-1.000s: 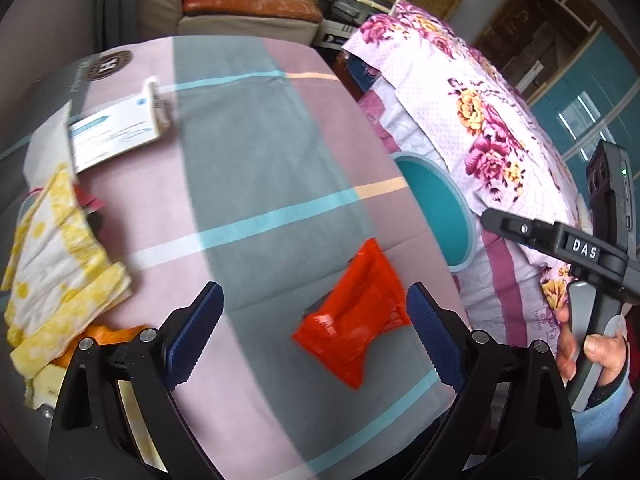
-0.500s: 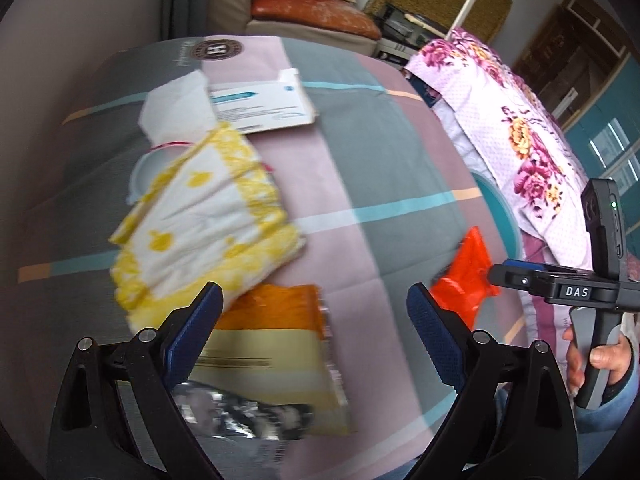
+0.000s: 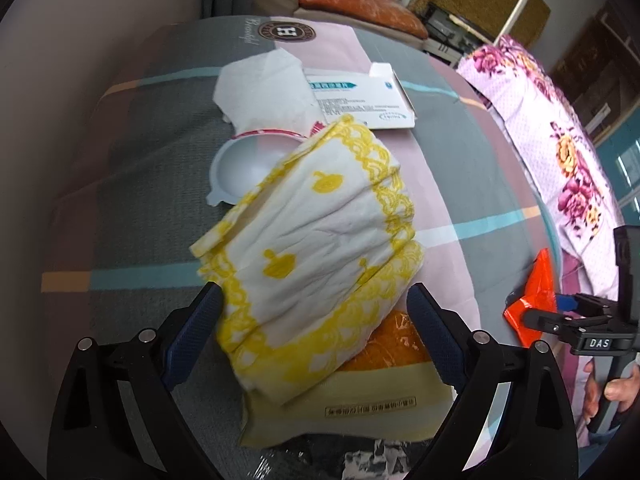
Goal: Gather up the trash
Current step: 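Grasp the orange wrapper with right gripper while left gripper grasps yellow tissue, then carry the orange wrapper and yellow tissue with both grippers over the bin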
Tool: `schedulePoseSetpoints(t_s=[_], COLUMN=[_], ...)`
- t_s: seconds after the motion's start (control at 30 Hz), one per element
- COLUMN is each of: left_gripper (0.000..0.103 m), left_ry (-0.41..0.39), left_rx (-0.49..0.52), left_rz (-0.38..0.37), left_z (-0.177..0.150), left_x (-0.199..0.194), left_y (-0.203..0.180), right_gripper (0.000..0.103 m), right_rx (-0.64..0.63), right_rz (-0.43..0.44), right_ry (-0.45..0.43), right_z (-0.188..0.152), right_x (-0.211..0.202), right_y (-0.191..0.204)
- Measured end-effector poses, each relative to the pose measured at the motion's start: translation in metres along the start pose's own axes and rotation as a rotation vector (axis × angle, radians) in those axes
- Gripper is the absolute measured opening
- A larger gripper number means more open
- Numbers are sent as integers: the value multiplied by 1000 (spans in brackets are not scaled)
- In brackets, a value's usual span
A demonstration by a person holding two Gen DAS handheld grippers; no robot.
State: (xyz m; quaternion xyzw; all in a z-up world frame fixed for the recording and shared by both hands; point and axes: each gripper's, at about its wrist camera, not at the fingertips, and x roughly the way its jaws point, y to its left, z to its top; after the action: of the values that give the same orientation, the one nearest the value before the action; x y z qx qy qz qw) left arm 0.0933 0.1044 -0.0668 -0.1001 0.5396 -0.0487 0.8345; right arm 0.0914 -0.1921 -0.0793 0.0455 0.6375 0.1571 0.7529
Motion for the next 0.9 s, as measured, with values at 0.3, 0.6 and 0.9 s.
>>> schedulePoseSetpoints(t_s=[0.3, 0.6, 0.9], left_gripper=[35, 15, 15], left_ry=[23, -49, -65], left_rx=[73, 67, 97], left_rz=[25, -11, -118], left_z=[-12, -9, -1], left_x=[9, -20, -39], left_y=[-23, -33, -72], right_gripper=[58, 54, 54], right_rx=[-40, -12, 57], right_rz=[5, 43, 73], right_ry=[-55, -120, -177], right_z=[-3, -1, 4], right_x=[-4, -22, -40], right_y=[5, -3, -29])
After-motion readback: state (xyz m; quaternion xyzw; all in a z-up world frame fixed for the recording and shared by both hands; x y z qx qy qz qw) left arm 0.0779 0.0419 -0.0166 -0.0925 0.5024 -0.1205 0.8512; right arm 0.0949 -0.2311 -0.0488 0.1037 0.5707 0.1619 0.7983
